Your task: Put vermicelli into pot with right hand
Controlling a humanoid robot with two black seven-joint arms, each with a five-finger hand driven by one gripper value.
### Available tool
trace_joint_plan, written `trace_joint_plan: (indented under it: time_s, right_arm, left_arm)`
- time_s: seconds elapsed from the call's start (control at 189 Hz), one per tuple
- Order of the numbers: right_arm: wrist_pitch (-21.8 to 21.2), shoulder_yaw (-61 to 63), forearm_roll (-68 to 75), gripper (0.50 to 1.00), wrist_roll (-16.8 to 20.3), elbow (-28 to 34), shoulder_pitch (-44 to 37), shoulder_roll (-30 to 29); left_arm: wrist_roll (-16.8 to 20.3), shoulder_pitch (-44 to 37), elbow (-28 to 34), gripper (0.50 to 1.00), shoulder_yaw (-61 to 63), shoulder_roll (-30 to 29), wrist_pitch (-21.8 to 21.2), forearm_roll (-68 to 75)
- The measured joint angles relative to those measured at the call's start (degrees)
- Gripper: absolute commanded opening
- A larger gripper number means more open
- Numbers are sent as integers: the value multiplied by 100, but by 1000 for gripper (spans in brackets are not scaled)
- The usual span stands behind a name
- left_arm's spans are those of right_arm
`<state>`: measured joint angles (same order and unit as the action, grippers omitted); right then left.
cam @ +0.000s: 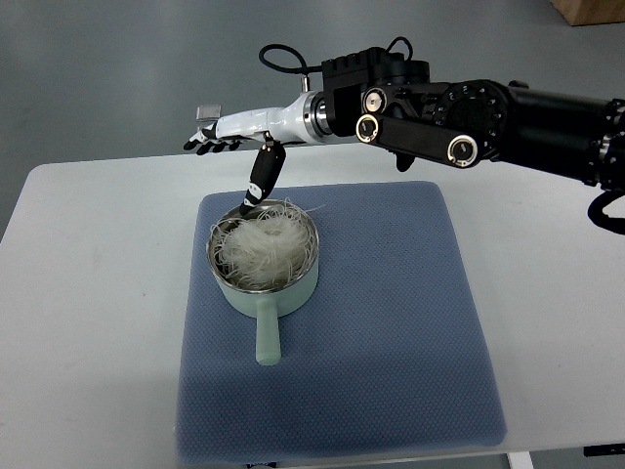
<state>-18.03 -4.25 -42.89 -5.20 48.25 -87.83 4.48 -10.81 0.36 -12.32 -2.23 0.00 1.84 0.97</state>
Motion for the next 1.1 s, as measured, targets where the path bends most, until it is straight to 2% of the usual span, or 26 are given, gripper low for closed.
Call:
trace_joint_plan:
  time_s: [0.174,0.322,0.459,0.554,0.639,0.834,0.961,1.098]
  right_arm:
    - [57,1372,3,930,-31,-1,829,723]
    - [137,3049,39,930,-58,1,2079,1053]
    - [378,4789,469,930,-68,1,3307,902]
    - [497,5826,1020,930,-97,-37,3996,536]
    - [592,6501,1602,928,-278,-142,4471,222]
    - [595,7068,2970,928,-963,-703,4904,-44]
    - [531,7087,3554,930,-1062,-1116,4921,-115]
    - [489,7057,3690,928,-1068,-1214,4923,-133]
  left_arm:
    - [0,5,-10,1000,0,0,0,0]
    - [0,5,-16,1000,5,0,0,0]
    - [0,2,-20,1000,12,0,7,0]
    - [0,5,-24,1000,12,0,9,4]
    - [0,4,-25,1000,12,0,9,8]
    - [0,4,-25,1000,12,0,9,10]
    - [-5,6,-25,1000,16,0,9,10]
    - [-8,7,-32,1000,20,0,15,14]
